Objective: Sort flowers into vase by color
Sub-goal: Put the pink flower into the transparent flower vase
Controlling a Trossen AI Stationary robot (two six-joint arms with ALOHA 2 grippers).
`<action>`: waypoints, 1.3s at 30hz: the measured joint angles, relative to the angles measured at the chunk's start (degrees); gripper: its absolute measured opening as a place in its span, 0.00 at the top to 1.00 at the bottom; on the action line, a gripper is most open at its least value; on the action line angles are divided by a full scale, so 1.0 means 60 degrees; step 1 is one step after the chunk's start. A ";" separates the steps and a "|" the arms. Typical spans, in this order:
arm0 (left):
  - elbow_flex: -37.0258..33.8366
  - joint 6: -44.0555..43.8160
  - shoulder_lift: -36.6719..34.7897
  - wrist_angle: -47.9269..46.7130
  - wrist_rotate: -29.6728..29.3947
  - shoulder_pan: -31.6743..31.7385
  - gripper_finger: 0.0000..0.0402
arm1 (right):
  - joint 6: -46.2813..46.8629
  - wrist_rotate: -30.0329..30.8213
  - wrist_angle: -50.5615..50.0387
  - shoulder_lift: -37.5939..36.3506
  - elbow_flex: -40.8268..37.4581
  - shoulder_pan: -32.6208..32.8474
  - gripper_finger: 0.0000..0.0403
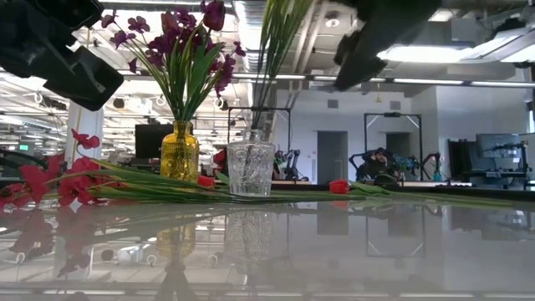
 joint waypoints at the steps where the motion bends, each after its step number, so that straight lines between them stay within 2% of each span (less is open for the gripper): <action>1: 0.0001 0.0014 0.0000 -0.0004 0.0002 -0.0001 0.74 | 0.0000 -0.0012 -0.0013 -0.0010 0.0003 0.0136 0.32; 7: 0.0000 0.0368 0.0000 -0.0004 -0.0009 0.0001 0.74 | 0.0289 0.0281 0.0003 0.0230 -0.0001 0.1364 0.32; 13: -0.0002 0.0742 0.0000 -0.0006 -0.0001 0.0001 0.74 | -0.0020 0.2729 0.1043 0.1179 -0.0008 0.2438 0.32; 15: -0.0002 0.0900 0.0000 0.0026 0.0000 -0.0002 0.74 | -0.0447 0.3666 0.1944 0.1714 -0.0008 0.2413 0.32; 17: -0.0002 0.1035 0.0000 0.0029 0.0000 0.0001 0.74 | -0.0684 0.4133 0.3098 0.2256 -0.0008 0.2145 0.32; 20: -0.0002 0.1080 0.0000 0.0102 0.0000 0.0001 0.74 | -0.0749 0.4060 0.4589 0.3079 -0.0003 0.1494 0.32; 22: -0.0002 0.1006 0.0000 0.0109 0.0002 0.0001 0.74 | -0.0637 0.4066 0.4842 0.3571 0.0139 0.1085 0.32; 31: -0.0002 0.0790 0.0000 0.0098 0.0035 0.0001 0.74 | 0.0003 0.3990 0.2716 0.4828 0.1838 -0.0285 0.32; 35: -0.0002 0.0772 0.0000 0.0099 0.0025 0.0001 0.74 | 0.0323 0.3394 0.2448 0.5098 0.2060 -0.0669 0.32; 39: -0.0002 0.0766 0.0000 0.0091 0.0025 0.0001 0.74 | 0.0481 0.3331 0.2390 0.5252 0.2061 -0.0879 0.32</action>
